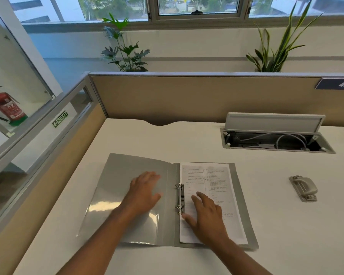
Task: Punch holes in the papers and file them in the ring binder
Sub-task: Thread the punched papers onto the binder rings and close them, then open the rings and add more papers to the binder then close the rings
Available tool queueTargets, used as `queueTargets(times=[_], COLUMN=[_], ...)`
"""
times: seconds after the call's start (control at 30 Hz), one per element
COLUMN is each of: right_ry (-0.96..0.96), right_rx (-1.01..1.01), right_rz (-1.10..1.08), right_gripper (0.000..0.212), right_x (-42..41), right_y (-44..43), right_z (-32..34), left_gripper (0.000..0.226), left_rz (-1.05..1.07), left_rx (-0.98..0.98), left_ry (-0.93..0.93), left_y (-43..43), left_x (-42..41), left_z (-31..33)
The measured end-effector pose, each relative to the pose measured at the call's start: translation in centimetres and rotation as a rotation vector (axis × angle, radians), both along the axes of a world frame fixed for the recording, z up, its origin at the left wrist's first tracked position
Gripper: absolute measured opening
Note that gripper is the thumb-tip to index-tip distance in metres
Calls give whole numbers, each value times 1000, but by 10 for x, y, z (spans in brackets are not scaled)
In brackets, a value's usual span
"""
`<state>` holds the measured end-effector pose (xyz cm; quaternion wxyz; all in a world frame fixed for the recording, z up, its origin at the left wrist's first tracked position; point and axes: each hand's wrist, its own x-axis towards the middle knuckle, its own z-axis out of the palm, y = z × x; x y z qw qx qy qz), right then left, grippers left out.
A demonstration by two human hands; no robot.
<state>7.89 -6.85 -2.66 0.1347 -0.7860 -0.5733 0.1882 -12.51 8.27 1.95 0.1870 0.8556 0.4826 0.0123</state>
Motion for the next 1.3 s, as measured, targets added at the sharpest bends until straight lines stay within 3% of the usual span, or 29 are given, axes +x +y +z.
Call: queueTargets(times=[0.17,0.5,0.63,0.87,1.1,1.3], right_ry=[-71,-185,-179,-219,-208,-225], right_rx=[-2,-104,-198,-113,-24,-23], right_rz=[-226,-672,-707,-694,-729,-676], right_gripper=[94,112,116,97,110,109], right_x=[-6,-29,-38,-39,-43,-42], right_y=[-36,-87,-91,-83,-86,-81], right_z=[-7,-28,-34,-42,-48,-55], left_gripper=[93,88,85,82,82,84], left_rz=[-201,-282,-312,-309,-302,-296], left_rx=[-157,-63,-36,-9,-49,-9], left_ry=[68,155,167,150,136,165], left_y=[-28,-45,-47,-47,-46,-48], left_x=[33,38,35,34,36,36], left_z=[-20,-40,-43,-47,-44,-45])
